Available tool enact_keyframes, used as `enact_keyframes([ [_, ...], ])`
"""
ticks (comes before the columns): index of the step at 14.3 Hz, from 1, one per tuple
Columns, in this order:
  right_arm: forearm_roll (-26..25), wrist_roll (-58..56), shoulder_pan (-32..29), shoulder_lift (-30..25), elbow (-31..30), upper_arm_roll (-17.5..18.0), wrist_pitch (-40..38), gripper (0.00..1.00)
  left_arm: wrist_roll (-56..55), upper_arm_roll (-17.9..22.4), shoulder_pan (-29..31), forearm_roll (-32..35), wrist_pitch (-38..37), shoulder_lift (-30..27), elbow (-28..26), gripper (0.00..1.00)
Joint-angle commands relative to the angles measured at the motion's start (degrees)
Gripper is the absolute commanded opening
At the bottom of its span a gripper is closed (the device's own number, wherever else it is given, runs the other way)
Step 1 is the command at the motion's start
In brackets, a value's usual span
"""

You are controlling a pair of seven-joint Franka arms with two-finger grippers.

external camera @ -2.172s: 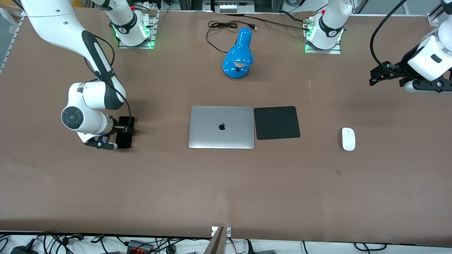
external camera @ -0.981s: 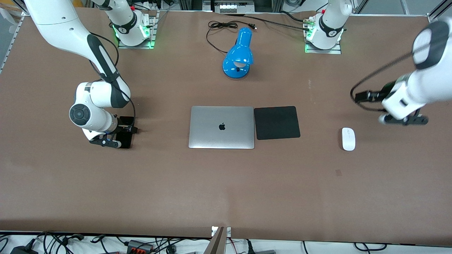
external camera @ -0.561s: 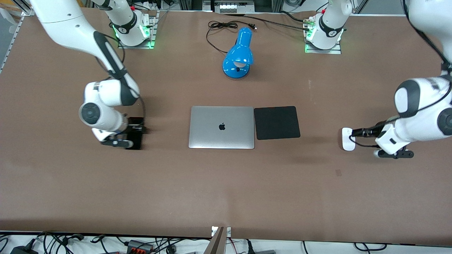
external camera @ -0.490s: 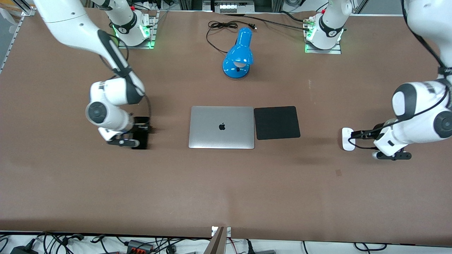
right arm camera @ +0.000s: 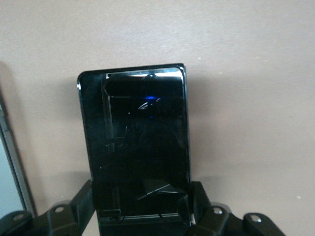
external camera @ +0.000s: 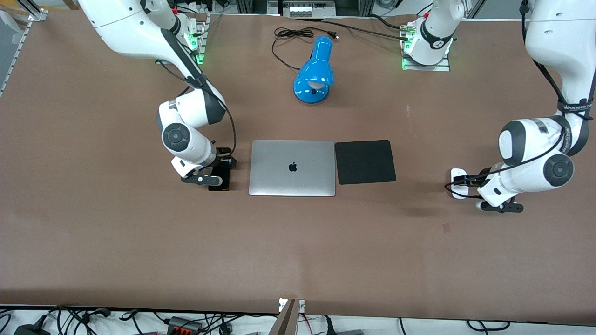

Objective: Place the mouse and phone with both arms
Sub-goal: 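Carry the phone beside the laptop while the left gripper reaches the mouse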

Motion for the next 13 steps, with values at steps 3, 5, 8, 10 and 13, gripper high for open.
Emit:
enact_keyframes([
  [3, 0.7, 0.4, 1.1, 2.9, 1.0, -0.3, 4.7, 0.88, 2.1, -0.2, 0.5, 1.8, 6.8, -0.3, -4.9, 1.0],
  [5, 0.7, 2.4, 0.7, 2.8, 1.6, -0.4, 5.7, 1.0, 2.1, -0.3, 0.5, 1.8, 10.4, -0.1, -7.3, 1.0],
  [8, 0.7, 2.6, -1.4, -2.3, 5.2, -0.6, 1.6, 1.0, 2.1, -0.3, 0.5, 1.8, 15.5, 0.0, -10.3, 1.0],
  [10, 0.7, 3.1, -4.1, -5.4, 9.2, -0.7, -4.3, 1.0, 1.9, -0.6, 0.5, 1.8, 16.0, 0.0, -11.0, 0.74],
  [13, 0.6, 2.4, -8.9, -11.1, 12.1, -0.7, -13.2, 1.0, 1.8, -0.6, 0.7, 1.8, 15.8, 0.5, -10.9, 0.44],
])
